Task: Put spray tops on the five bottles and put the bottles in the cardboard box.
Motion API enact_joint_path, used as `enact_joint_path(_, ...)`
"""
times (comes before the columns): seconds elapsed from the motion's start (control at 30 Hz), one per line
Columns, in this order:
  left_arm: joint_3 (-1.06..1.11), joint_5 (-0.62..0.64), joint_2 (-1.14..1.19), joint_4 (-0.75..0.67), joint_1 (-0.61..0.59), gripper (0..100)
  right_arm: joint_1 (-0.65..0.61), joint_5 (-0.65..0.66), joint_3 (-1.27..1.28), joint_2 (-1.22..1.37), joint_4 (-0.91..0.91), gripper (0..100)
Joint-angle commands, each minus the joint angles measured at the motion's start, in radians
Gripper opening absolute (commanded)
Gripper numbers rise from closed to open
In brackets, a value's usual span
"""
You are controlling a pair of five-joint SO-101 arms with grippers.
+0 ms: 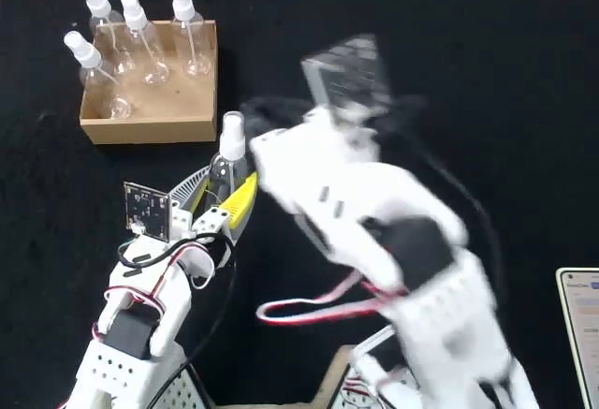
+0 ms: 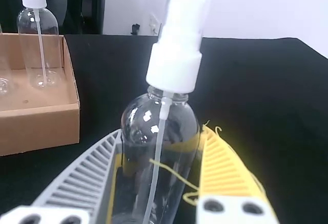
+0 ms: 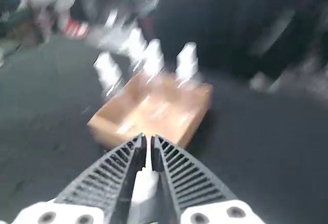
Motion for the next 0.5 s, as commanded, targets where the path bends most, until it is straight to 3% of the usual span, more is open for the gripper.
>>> enact_joint_path(0.0, 0.021, 0.009, -0.012, -0.025, -0.008, 7, 0.169, 0.089, -0.016, -0.153, 0.008, 1.2)
enact_joint_path(0.27, 0.021, 0.009, -0.017, -0.023, -0.012, 7, 0.338, 0.095, 0.332, -0.305, -0.006, 1.2)
enact_joint_path(0.47, 0.021, 0.009, -0.018, -0.133, -0.084, 7, 0.364, 0.087, 0.639, -0.323, -0.278, 1.2)
